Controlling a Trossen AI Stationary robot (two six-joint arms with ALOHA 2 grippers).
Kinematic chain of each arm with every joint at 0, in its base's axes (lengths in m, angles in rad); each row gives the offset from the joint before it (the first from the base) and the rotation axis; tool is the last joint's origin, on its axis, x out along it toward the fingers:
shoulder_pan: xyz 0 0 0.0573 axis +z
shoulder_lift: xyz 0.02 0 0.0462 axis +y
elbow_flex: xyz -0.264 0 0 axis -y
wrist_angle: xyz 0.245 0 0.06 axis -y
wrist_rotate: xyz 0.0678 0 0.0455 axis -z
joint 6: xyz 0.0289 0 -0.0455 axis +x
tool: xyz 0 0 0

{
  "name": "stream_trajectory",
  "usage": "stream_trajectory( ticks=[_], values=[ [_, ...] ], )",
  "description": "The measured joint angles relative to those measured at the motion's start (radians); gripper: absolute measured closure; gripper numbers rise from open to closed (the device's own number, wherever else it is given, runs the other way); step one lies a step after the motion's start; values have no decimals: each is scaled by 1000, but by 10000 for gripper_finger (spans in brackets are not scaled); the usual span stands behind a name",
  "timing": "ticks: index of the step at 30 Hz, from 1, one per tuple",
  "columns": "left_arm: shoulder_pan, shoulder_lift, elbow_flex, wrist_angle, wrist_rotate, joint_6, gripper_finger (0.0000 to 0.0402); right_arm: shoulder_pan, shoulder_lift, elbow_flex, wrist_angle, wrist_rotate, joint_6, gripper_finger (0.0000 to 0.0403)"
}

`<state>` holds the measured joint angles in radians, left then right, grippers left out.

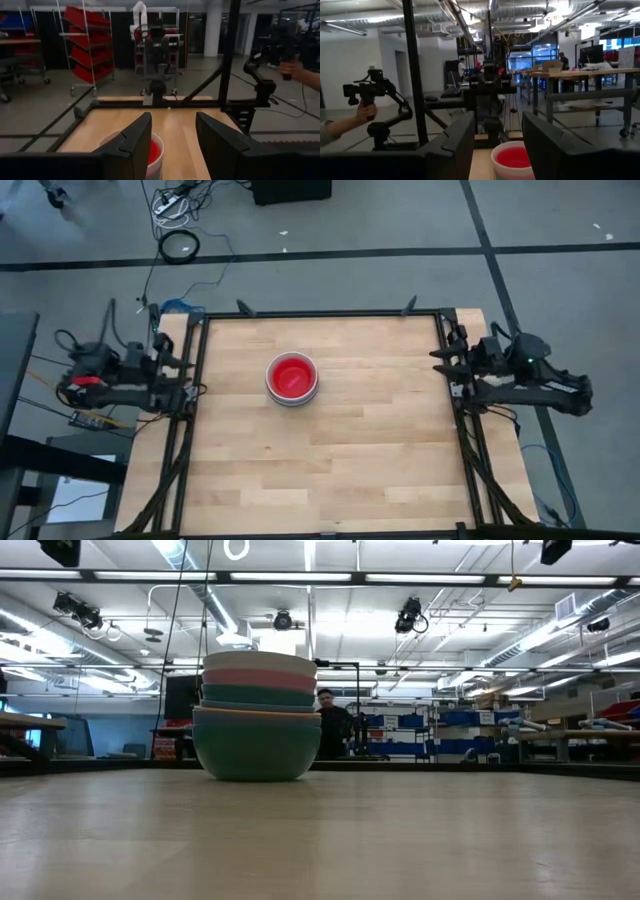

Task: Nest bowls inside each other
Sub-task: Return to Home Position

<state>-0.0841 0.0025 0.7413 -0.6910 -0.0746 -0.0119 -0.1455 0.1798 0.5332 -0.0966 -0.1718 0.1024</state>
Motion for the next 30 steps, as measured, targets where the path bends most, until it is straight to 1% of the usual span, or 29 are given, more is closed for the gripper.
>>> stream_trajectory(
  ticks=[7,12,18,22,25,30],
  values=[
    [0,0,-187,165,2,-38,239,0,-19,-68,12,-1,3,248],
    [0,0,-258,304,0,-48,240,0,-19,-130,56,-4,10,248],
    [0,0,-364,409,-4,-69,240,0,-19,-246,192,-4,13,248],
    [0,-1,-458,514,-9,-71,240,0,-19,-320,277,-4,30,248],
    [0,-1,-519,588,-9,-52,240,0,-19,-353,289,-2,46,248],
    [0,-1,-619,661,-18,-45,240,0,-19,-383,299,0,55,248]
  ],
)
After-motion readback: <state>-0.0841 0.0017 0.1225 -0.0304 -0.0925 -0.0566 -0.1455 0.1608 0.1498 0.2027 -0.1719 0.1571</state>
